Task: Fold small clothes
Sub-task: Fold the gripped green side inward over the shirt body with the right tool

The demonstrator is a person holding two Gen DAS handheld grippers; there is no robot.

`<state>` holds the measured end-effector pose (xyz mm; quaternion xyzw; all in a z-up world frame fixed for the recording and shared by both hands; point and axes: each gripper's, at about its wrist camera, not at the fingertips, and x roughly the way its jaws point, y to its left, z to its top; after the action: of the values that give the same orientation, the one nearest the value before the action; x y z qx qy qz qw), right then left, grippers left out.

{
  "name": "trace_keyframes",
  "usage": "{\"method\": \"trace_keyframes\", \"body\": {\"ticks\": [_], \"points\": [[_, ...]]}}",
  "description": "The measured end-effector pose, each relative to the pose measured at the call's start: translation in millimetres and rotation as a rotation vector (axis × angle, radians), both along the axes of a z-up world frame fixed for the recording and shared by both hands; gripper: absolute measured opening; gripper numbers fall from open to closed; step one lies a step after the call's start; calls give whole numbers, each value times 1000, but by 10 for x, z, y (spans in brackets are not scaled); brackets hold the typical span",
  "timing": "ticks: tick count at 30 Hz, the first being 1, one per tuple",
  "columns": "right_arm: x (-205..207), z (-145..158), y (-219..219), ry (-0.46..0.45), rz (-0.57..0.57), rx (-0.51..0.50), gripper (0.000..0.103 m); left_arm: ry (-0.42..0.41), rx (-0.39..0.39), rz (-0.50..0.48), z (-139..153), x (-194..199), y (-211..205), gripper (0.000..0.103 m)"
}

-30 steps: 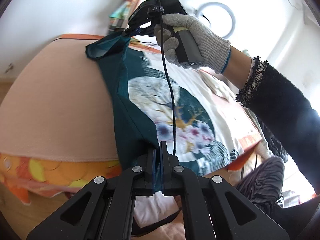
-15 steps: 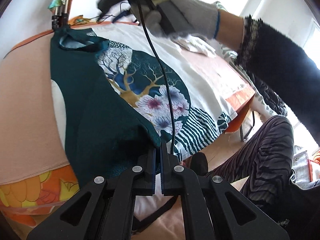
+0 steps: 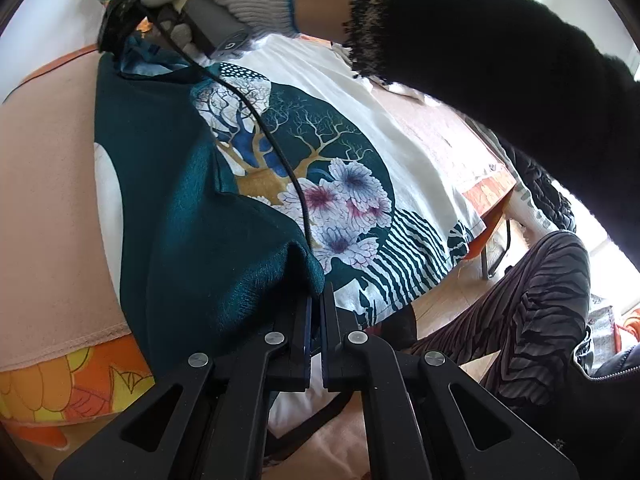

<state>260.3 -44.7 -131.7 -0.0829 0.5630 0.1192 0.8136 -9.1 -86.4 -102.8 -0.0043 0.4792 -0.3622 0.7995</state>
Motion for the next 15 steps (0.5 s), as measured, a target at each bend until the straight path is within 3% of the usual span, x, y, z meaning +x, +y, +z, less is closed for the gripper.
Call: {"method": "trace_keyframes", "body": {"ticks": [1,3,4,11,13,15], "points": [[23,-43,-20,19,-5,-2,26,-3,2,-5,2,-5,-6,2],[50,-30,-152,21,-10,41,17,0,0,-14,9,-11,-19,2],[74,-5,-228,9,-13,59,8,4,-3,-17,10,-13,-20,2],[207,262,-1077,-36,-142,298,3,-3,4,-53,16,-45,-80,2],[249,175,-1274,-2,-188,340,5,0,5,-74,11,-54,-129,2],[257,137,-1345,-1,-205,321,8,-1,8,-89,8,-67,-182,2]]}}
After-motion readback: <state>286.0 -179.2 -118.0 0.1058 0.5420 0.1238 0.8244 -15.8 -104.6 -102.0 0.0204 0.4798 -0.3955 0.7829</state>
